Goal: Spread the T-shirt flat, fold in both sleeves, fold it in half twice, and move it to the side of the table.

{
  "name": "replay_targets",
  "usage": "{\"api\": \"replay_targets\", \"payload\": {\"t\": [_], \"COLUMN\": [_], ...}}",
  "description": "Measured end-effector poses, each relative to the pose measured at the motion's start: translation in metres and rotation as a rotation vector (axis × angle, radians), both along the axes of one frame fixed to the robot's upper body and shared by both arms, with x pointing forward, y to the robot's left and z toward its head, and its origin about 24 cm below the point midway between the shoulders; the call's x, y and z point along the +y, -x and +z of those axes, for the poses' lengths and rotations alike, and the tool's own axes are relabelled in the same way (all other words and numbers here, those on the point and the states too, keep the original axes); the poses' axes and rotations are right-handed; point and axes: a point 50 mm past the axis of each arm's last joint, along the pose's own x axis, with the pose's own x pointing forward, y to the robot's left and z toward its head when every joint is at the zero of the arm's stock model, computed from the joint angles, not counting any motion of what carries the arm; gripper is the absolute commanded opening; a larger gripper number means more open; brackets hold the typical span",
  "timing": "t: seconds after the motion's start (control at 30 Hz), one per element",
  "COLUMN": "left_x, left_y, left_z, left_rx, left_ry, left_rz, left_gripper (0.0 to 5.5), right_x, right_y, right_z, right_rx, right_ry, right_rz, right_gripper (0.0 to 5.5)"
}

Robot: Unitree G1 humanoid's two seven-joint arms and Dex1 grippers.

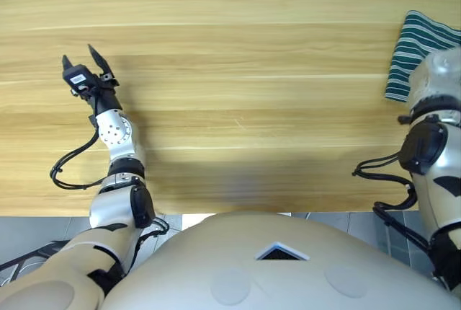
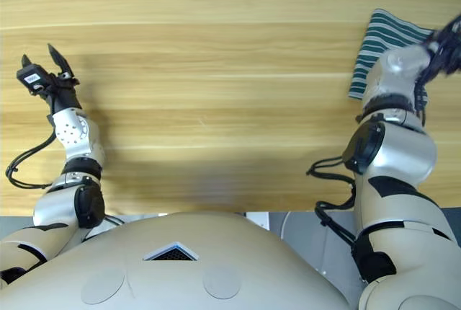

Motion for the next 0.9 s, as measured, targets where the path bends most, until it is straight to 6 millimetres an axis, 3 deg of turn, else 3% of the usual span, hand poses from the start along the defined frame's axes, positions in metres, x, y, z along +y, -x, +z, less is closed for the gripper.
{"api": "replay_targets", "payload": {"t": [0.03, 0.07, 0.13, 0.2, 0.27, 0.43, 0.53, 0.67, 0.77, 0.9], "left_x": [-0.010, -0.023, -0.067, -0.107, -0.136, -0.157, -0.149, -0.136, -0.129, -0.124], "left_y": [-0.003, -0.008, -0.023, -0.031, -0.033, -0.033, -0.022, -0.006, -0.002, -0.003], "left_z": [-0.001, -0.001, 0.002, 0.002, 0.000, -0.005, -0.002, 0.004, 0.004, 0.003], "left_rx": [0.003, 0.001, -0.011, -0.005, 0.013, 0.043, -0.031, -0.125, -0.125, -0.118], "left_ry": [-0.007, -0.019, -0.052, -0.067, -0.035, 0.074, 0.153, 0.154, 0.159, 0.173], "left_rz": [-0.040, -0.093, -0.261, -0.409, -0.494, -0.543, -0.537, -0.563, -0.530, -0.470], "left_gripper": [2.99, 2.99, 2.99, 2.99, 2.99, 2.99, 2.99, 3.53, 3.91, 3.91], "right_x": [0.019, 0.052, 0.143, 0.207, 0.249, 0.267, 0.270, 0.277, 0.283, 0.288], "right_y": [-0.014, -0.028, -0.039, -0.019, 0.013, 0.037, 0.048, 0.060, 0.064, 0.066], "right_z": [0.010, 0.012, -0.021, -0.064, -0.105, -0.118, -0.118, -0.115, -0.114, -0.114], "right_rx": [-0.025, -0.034, 0.027, 0.117, 0.222, 0.187, 0.099, 0.016, -0.014, -0.024], "right_ry": [0.070, 0.136, 0.144, 0.113, 0.071, 0.060, 0.044, 0.053, 0.033, 0.025], "right_rz": [0.139, 0.331, 0.724, 0.985, 1.154, 1.211, 1.177, 1.153, 1.127, 1.115], "right_gripper": [3.23, 3.23, 3.23, 3.23, 3.23, 3.23, 3.23, 3.23, 3.23, 3.23]}}
